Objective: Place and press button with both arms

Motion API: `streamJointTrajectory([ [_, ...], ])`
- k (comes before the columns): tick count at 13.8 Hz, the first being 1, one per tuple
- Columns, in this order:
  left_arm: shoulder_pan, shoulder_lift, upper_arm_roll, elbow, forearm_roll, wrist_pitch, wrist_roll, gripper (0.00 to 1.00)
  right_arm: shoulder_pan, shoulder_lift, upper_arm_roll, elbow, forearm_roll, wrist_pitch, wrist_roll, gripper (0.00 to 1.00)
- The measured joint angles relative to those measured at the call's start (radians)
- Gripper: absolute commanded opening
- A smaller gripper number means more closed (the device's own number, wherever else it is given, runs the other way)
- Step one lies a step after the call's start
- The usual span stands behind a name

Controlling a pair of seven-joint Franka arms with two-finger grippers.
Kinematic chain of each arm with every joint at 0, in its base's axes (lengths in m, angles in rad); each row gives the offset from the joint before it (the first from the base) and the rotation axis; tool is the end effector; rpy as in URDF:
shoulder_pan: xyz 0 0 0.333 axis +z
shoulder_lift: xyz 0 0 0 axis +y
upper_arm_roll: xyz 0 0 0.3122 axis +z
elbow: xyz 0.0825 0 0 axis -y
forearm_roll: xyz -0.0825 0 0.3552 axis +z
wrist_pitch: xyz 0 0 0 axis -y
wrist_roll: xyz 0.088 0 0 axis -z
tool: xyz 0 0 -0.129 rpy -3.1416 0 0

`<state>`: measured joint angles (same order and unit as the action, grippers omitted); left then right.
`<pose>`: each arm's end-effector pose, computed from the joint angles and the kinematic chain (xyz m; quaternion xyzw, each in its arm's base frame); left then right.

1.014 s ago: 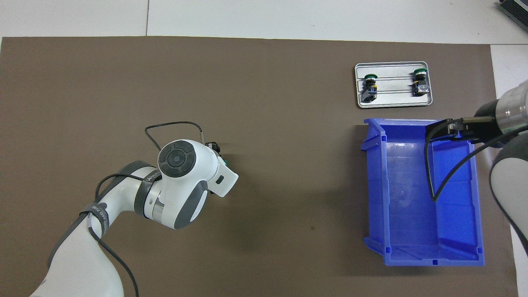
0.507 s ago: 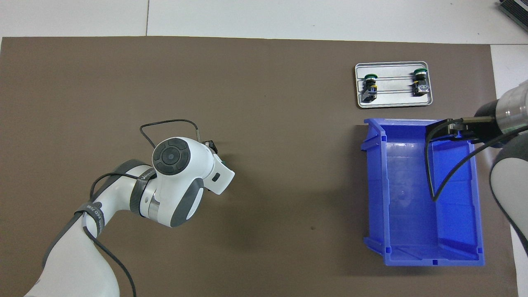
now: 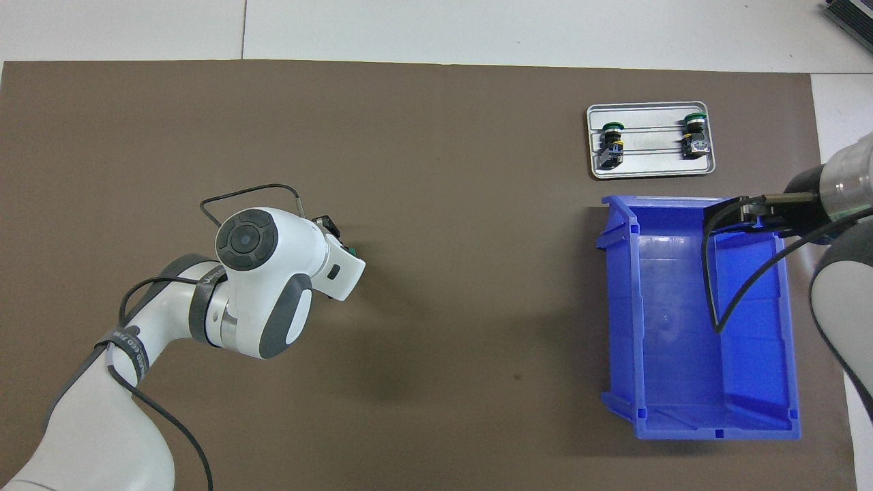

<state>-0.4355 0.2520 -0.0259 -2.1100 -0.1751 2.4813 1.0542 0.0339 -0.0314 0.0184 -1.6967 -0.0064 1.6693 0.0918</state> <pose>0.5088 -0.2546 0.3027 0.7677 -0.6351 0.0744 0.0409 0.5219 0.0267 0.5676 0.9998 -0.0194 0.0022 0.0033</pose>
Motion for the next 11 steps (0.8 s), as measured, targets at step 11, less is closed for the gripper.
streamJointTrajectory([
  [11, 0.175, -0.038, 0.0, 0.064, -0.524, -0.122, 0.325, 0.14, 0.0, 0.0, 0.0, 0.0, 0.0, 0.0, 0.0, 1.0],
])
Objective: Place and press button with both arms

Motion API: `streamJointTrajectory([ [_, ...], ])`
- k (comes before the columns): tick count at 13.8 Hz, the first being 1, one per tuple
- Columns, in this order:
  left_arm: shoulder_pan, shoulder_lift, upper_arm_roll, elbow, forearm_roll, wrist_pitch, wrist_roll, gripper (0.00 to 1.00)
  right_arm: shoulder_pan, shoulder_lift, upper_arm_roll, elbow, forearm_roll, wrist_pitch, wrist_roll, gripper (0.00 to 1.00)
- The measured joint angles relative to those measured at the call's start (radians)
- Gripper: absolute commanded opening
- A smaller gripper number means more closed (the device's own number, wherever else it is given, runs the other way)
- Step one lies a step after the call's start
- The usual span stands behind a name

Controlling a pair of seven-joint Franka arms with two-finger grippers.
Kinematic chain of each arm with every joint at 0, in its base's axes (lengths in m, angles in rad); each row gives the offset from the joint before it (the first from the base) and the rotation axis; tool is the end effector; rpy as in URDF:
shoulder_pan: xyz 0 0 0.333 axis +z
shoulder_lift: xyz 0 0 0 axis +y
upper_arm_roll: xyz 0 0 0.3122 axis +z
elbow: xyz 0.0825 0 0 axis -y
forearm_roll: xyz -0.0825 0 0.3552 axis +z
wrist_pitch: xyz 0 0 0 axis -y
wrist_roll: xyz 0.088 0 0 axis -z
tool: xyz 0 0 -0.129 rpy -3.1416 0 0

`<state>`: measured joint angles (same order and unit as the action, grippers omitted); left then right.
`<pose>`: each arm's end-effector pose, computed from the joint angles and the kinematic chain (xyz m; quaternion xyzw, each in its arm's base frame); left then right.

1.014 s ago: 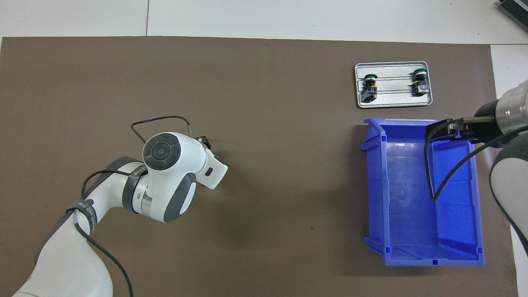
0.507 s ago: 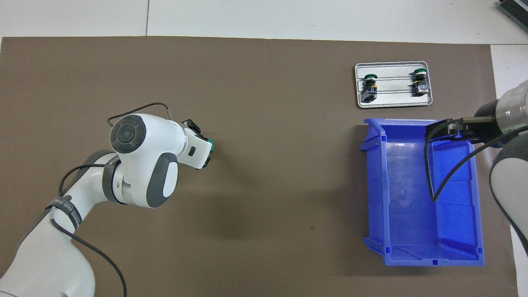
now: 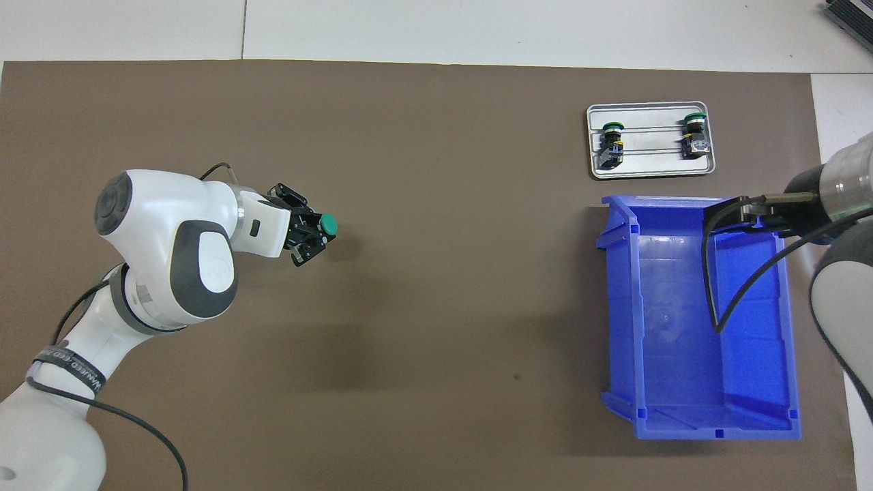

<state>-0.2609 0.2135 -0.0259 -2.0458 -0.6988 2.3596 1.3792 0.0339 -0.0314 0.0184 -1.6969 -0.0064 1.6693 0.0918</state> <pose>0.5495 -0.1807 0.3444 0.8015 -0.5385 0.1726 0.1943 0.5219 0.0267 0.5675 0.9998 -0.0194 0.0021 0.0033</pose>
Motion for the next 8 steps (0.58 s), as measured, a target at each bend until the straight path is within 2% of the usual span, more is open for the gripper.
streamJointTrajectory([
  [2, 0.037, -0.014, 0.0, -0.001, -0.08, -0.044, 0.072, 0.14, 0.0, 0.0, 0.0, 0.0, 0.0, 0.0, 0.0, 1.0],
  [6, 0.046, -0.02, -0.004, -0.009, -0.167, -0.06, 0.115, 0.13, 0.0, 0.0, 0.0, 0.0, 0.0, 0.0, 0.0, 1.0],
  [8, 0.053, -0.029, -0.002, -0.036, -0.275, -0.066, 0.206, 0.1, 0.0, 0.0, 0.0, 0.0, 0.0, 0.0, 0.0, 1.0],
])
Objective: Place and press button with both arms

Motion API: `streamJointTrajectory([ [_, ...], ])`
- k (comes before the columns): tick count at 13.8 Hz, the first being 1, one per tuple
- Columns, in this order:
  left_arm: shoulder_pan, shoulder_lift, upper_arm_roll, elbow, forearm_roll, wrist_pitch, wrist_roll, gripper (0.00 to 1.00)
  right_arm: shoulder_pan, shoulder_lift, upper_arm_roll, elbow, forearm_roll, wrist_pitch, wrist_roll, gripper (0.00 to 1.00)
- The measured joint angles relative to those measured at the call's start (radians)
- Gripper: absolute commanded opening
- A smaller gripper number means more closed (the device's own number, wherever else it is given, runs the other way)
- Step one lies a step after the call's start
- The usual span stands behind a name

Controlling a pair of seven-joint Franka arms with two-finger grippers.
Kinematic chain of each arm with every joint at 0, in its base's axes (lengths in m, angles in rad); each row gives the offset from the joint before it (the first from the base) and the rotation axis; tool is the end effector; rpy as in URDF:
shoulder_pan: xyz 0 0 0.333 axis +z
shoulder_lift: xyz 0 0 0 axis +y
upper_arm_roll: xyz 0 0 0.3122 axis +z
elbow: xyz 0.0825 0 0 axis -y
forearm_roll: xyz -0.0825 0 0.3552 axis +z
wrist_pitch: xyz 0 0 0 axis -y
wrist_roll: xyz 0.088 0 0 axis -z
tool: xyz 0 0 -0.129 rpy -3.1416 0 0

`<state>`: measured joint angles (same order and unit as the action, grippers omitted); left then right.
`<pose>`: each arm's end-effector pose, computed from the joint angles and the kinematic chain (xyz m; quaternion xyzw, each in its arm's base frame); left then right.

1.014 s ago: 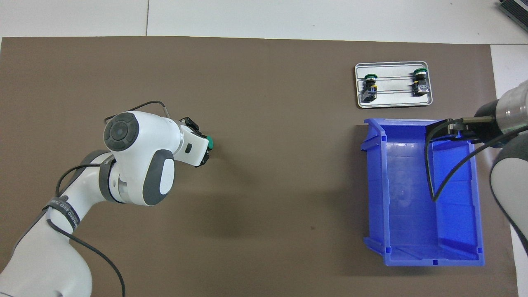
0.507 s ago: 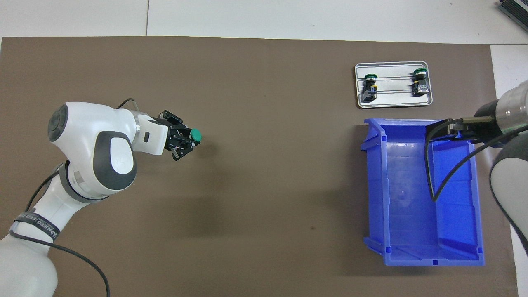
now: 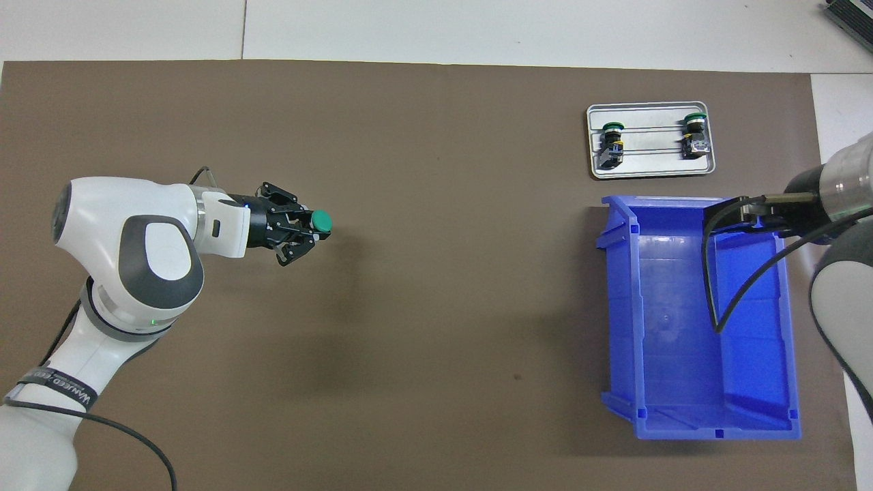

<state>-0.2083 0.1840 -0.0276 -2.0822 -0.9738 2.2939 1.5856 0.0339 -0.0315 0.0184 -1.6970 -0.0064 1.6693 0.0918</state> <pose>0.5431 -0.1629 0.3472 0.7821 -0.5103 0.2323 0.2717 0.5218 0.0267 0.5675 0.9998 -0.0194 0.0021 0.0033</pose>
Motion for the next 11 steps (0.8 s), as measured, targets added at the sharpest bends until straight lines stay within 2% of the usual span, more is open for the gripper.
streamJointTrajectory([
  [3, 0.022, -0.035, 0.001, -0.078, -0.133, -0.012, 0.16, 0.08, 0.0, 0.0, 0.0, 0.0, 0.0, 0.0, 0.0, 1.0],
  [8, 0.027, -0.08, 0.0, -0.163, -0.213, -0.014, 0.26, 0.07, 0.0, 0.0, 0.0, 0.0, 0.0, 0.0, 0.0, 1.0],
  [9, 0.028, -0.086, 0.0, -0.175, -0.234, -0.016, 0.277, 0.04, 0.0, 0.0, 0.0, 0.0, 0.0, 0.0, 0.0, 1.0],
  [11, 0.028, -0.102, -0.001, -0.212, -0.307, -0.025, 0.347, 0.04, 0.0, 0.0, 0.0, 0.0, 0.0, 0.0, 0.0, 1.0],
])
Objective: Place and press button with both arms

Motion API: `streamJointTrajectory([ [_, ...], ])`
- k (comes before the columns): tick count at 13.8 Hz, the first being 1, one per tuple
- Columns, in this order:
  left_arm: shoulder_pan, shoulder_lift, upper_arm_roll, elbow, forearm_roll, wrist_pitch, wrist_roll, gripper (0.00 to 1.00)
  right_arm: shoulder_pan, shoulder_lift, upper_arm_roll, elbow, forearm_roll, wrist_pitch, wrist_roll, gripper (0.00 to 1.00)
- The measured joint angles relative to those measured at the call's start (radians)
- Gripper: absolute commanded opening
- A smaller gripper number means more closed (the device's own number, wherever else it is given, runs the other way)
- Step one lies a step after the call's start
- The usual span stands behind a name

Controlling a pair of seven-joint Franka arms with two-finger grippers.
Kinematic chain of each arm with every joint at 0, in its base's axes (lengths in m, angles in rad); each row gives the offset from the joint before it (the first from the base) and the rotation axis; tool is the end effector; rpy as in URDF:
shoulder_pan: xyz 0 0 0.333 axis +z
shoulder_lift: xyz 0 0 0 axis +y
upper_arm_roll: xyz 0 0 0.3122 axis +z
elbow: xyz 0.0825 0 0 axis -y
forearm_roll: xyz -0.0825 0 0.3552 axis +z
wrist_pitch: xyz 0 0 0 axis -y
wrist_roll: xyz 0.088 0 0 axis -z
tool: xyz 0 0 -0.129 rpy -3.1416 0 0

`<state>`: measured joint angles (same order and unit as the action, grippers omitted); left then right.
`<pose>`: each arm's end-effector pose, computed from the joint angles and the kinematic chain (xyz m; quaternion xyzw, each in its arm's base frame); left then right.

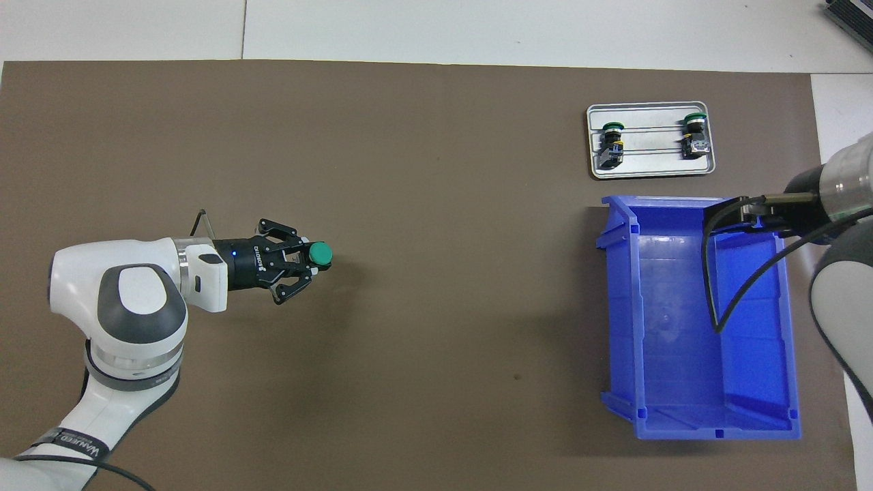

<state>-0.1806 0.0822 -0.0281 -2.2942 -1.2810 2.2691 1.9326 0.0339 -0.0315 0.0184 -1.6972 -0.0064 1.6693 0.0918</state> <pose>0.4894 -0.1450 0.3216 0.7419 -0.5064 0.3038 0.3177 0.5218 0.0267 0.5674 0.9998 -0.0194 0.0020 0.0033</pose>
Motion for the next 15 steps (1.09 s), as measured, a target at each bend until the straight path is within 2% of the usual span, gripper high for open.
streamJointTrajectory([
  [7, 0.005, -0.065, 0.0, -0.107, -0.18, -0.094, 0.136, 0.09, 0.0, 0.0, 0.0, 0.0, 0.0, 0.0, 0.0, 1.0],
  [9, 0.037, -0.069, 0.001, -0.133, -0.202, -0.159, 0.2, 0.09, 0.0, 0.0, 0.0, 0.0, 0.0, 0.0, 0.0, 1.0],
  [12, 0.128, -0.033, 0.004, -0.167, -0.252, -0.276, 0.339, 0.11, 0.0, 0.0, 0.0, 0.0, 0.0, 0.0, 0.0, 1.0],
  [15, 0.135, 0.024, -0.003, -0.168, -0.364, -0.318, 0.44, 0.11, 0.0, 0.0, 0.0, 0.0, 0.0, 0.0, 0.0, 1.0],
])
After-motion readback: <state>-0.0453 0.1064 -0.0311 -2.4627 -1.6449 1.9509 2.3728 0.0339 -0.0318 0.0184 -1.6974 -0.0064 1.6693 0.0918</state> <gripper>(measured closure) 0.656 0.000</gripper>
